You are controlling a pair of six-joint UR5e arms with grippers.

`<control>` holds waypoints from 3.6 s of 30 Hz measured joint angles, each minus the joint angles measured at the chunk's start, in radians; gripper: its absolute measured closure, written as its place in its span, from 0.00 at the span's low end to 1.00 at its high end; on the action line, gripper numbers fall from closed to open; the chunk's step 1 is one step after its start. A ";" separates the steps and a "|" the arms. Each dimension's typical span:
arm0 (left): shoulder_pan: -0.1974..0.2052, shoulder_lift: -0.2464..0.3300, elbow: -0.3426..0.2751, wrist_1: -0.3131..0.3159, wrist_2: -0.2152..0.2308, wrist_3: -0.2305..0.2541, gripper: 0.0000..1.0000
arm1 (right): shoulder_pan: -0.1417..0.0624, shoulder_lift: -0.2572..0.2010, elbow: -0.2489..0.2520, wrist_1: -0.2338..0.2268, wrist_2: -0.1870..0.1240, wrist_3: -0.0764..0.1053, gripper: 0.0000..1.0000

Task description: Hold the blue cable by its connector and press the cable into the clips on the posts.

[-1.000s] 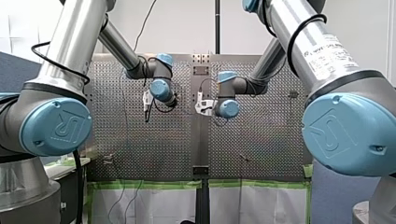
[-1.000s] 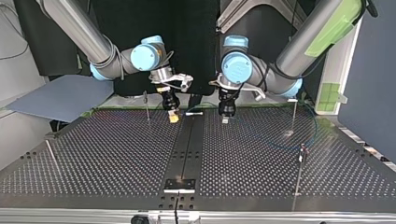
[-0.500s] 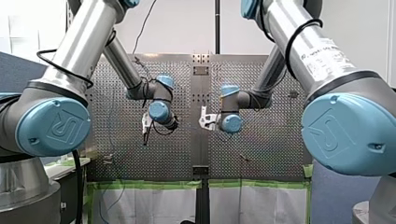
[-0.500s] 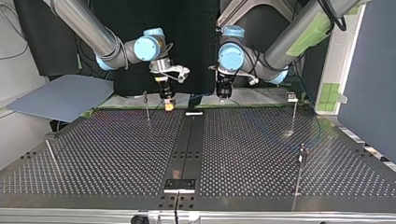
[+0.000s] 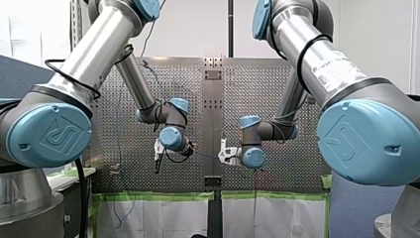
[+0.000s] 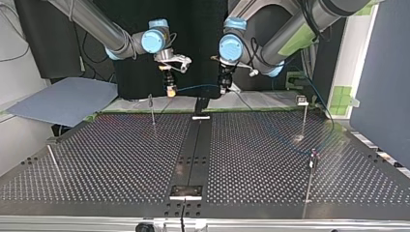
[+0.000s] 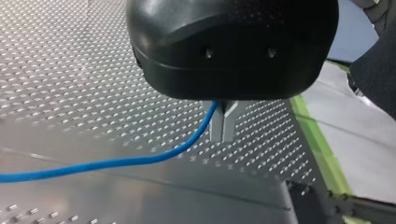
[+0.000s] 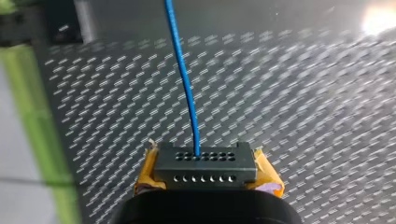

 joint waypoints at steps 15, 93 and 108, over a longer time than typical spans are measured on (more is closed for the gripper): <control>-0.087 -0.104 0.023 0.129 -0.052 -0.009 1.00 | -0.059 0.127 0.064 -0.127 -0.040 0.027 1.00; -0.364 -0.564 0.659 0.100 -0.306 0.071 1.00 | -0.534 0.192 0.051 -0.272 -0.457 0.017 1.00; -0.363 -0.673 0.787 -0.002 -0.291 0.076 1.00 | -0.566 0.192 0.015 -0.226 -0.547 0.031 1.00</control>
